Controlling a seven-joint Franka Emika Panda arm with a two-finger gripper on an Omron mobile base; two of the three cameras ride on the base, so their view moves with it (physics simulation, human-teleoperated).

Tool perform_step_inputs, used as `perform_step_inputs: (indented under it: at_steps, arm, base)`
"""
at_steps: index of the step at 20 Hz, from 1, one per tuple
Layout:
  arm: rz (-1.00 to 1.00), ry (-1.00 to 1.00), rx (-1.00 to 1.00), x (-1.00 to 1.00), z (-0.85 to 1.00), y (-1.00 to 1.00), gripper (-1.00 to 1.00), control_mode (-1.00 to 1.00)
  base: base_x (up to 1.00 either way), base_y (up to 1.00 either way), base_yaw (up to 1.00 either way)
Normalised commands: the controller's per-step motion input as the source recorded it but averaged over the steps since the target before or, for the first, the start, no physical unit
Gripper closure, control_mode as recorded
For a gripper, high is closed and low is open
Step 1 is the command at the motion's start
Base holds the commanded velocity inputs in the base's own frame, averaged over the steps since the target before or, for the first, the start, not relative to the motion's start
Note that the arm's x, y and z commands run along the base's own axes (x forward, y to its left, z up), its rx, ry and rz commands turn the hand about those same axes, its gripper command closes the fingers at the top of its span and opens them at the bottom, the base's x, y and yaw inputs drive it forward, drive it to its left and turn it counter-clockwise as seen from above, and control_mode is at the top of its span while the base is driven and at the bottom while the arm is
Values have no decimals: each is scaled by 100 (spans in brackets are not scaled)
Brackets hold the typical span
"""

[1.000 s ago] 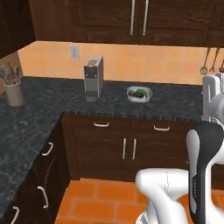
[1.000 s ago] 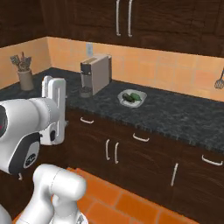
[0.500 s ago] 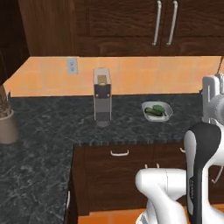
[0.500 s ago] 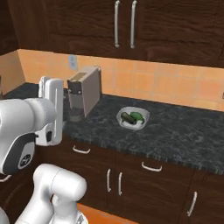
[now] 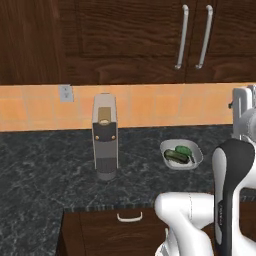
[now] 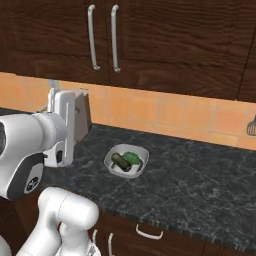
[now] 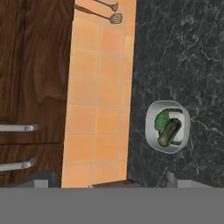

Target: Take the meat container that has the fish and place it on the second highest rack of the freezer. Then take the vegetable container that has the broccoli and cucumber and place it on the highest rack of the freezer.

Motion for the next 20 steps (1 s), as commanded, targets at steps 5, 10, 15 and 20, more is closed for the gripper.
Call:
perform_step_inputs:
  at_steps: [5, 10, 15, 20]
  arm:
    - [0, 11, 2, 7, -27, -8, -100, -100]
    - [8, 40, 5, 27, -96, -36, -100, -100]
    - [15, 9, -1, 35, -100, -49, -100, -100]
    - [19, 2, 0, 83, -78, -41, -100, -100]
  base:
    - [25, -1, 0]
    - [0, 0, 0]
    - [0, 0, 0]
    - [0, 0, 0]
